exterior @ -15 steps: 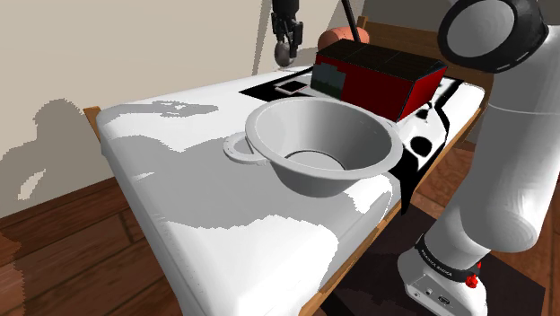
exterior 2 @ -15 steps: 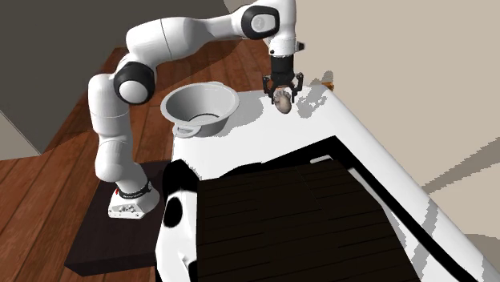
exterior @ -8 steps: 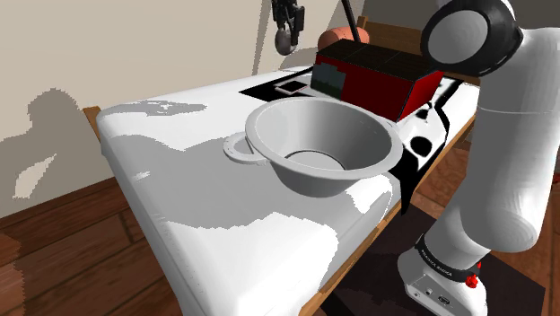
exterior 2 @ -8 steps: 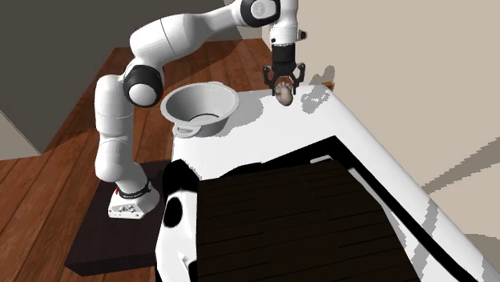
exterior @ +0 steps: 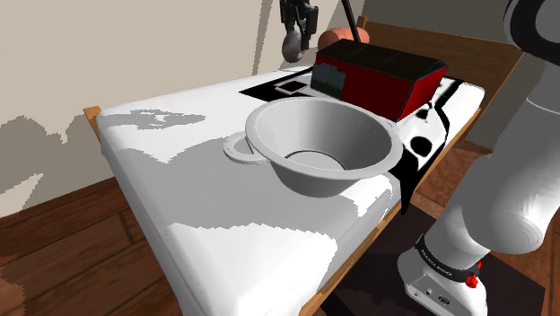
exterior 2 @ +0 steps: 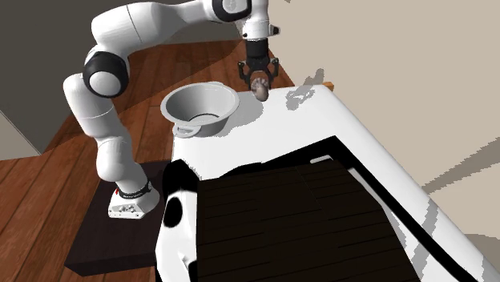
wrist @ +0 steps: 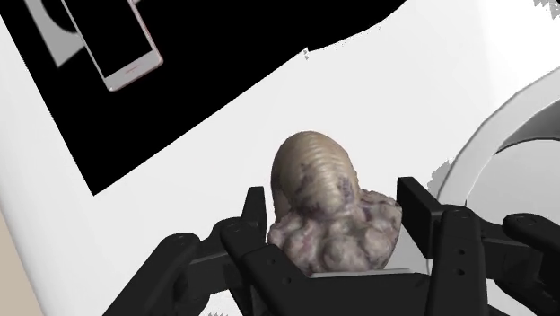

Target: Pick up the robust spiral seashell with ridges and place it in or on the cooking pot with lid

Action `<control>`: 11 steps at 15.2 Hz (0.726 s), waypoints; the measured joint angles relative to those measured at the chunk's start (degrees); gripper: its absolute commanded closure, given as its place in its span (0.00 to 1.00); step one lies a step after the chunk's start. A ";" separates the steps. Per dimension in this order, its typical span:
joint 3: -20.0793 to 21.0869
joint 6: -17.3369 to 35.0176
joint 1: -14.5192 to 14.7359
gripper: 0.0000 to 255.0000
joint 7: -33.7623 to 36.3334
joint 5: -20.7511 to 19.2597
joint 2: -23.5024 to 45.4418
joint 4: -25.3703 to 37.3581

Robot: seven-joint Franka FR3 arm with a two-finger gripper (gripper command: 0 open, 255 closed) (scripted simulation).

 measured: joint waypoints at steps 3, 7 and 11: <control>1.46 0.53 1.52 1.00 3.13 0.04 -5.94 -7.11; 3.47 0.03 3.20 1.00 6.82 0.50 -12.56 -14.02; 5.86 -1.29 4.89 1.00 10.66 1.49 -18.50 -19.44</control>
